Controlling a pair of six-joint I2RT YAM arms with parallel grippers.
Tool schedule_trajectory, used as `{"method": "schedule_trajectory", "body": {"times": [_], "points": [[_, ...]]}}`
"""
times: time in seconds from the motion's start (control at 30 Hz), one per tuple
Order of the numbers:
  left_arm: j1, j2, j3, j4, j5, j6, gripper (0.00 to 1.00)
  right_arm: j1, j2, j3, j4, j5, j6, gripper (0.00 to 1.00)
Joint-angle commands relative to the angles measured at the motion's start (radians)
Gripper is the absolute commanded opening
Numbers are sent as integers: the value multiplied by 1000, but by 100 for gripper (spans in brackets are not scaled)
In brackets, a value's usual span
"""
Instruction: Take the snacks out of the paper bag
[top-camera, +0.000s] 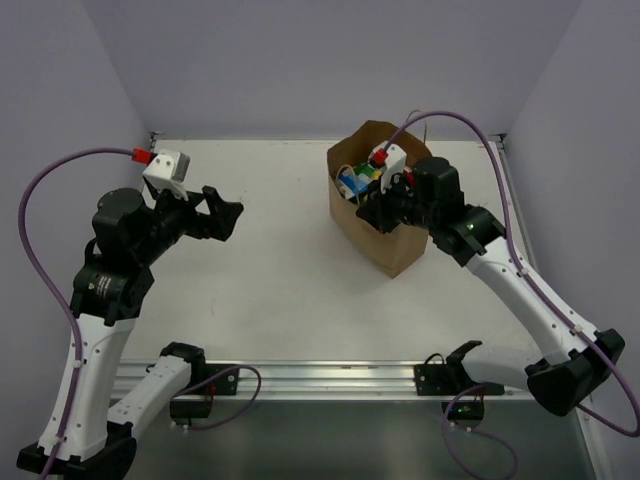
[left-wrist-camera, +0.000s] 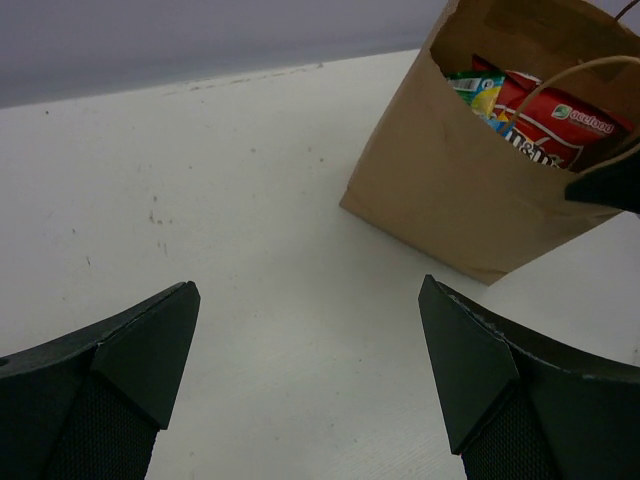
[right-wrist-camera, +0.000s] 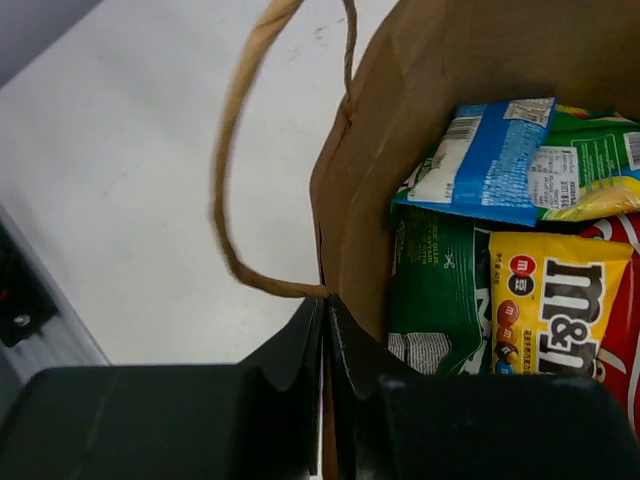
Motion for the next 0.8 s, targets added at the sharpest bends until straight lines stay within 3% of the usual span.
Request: {"method": "schedule_trajectory", "body": {"times": [0.0, 0.03, 0.13, 0.17, 0.27, 0.4, 0.53, 0.77], "points": [[-6, 19, 50, -12, 30, -29, 100, 23, -71, -45, -17, -30, 85, 9], [-6, 22, 52, -13, 33, -33, 100, 23, -77, -39, -28, -28, 90, 14], [-6, 34, 56, -13, 43, -43, 100, 21, -88, 16, -97, 4, 91, 41], [-6, 39, 56, -15, 44, -43, 100, 23, -91, 39, -143, 15, 91, 56], [-6, 40, 53, -24, 33, -37, 100, 23, -89, 152, -244, 61, 91, 76], [-6, 37, 33, -44, 4, -20, 100, 18, -85, 283, -326, 214, 76, 88], [-6, 29, 6, -67, -11, -6, 100, -43, -85, 332, -327, 358, 53, 88], [-6, 9, -21, -81, -13, -1, 100, -261, 72, 418, -305, 291, 4, 85]]}}
